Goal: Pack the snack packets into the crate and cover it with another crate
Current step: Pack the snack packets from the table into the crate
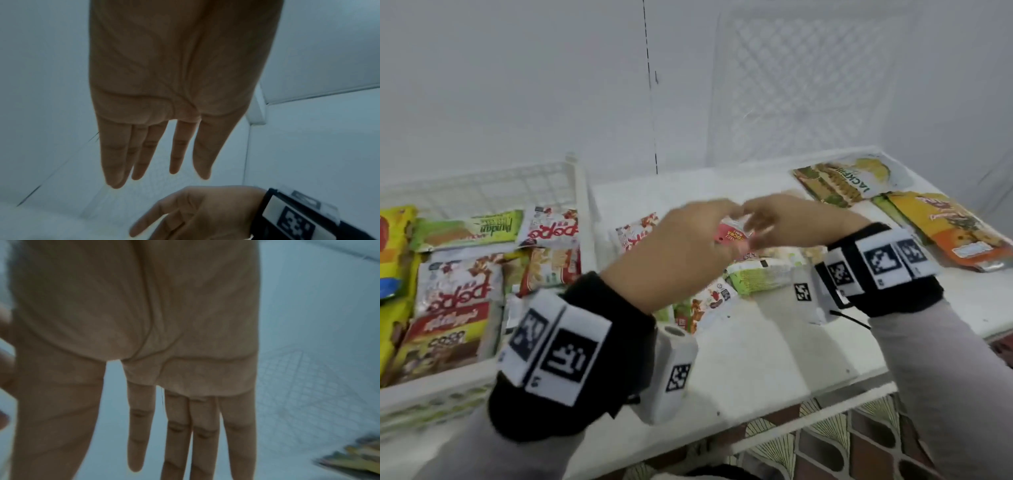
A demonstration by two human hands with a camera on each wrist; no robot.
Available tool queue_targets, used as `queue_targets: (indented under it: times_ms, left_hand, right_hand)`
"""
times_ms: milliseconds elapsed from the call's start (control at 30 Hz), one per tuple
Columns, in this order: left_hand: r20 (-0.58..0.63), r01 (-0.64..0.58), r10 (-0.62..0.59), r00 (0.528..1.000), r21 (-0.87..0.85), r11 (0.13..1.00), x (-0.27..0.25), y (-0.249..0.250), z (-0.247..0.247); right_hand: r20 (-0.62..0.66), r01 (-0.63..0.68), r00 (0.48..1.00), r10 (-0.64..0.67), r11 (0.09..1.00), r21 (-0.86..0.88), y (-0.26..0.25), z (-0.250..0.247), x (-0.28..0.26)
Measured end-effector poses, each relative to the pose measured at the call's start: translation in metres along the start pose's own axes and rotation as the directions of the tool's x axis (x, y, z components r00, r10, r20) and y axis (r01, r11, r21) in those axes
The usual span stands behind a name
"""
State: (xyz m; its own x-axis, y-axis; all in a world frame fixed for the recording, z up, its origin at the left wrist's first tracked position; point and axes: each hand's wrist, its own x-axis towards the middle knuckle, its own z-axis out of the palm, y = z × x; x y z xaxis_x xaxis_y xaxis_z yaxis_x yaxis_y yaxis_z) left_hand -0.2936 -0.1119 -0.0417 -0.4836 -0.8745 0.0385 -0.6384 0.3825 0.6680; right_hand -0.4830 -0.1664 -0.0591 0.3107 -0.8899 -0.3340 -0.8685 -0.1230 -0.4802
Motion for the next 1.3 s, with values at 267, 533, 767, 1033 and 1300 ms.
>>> queue_targets:
  times_ms: [267, 533, 767, 1033, 1300]
  left_hand:
    - [0.088, 0.433, -0.537, 0.839, 0.49, 0.757, -0.014, -0.054, 0.072]
    - [-0.124, 0.634, -0.67, 0.732, 0.483, 0.604, -0.031, -0.068, 0.1]
    - [-0.328, 0.673, -0.59, 0.737, 0.274, 0.687, -0.036, -0.061, 0.1]
    - [-0.671, 0.588, -0.333, 0.663, 0.191, 0.786, -0.011, -0.041, 0.076]
    - [-0.411, 0.615, -0.463, 0.786, 0.601, 0.51, 0.01, -0.066, 0.09]
  right_hand:
    - [0.069, 0.077, 0.996, -0.048, 0.855, -0.512, 0.067, 0.048, 0.024]
    - [-0.071, 0.113, 0.98, -0.185, 0.817, -0.565, 0.076, 0.064, 0.023]
    - [0.121, 0.247, 0.967, -0.222, 0.936, -0.253, 0.07, 0.039, 0.026]
    - [-0.248, 0.149, 0.937, -0.246, 0.923, -0.354, 0.054, 0.012, 0.084]
    - [0.018, 0.129, 0.99, -0.139, 0.857, -0.499, 0.052, 0.042, 0.1]
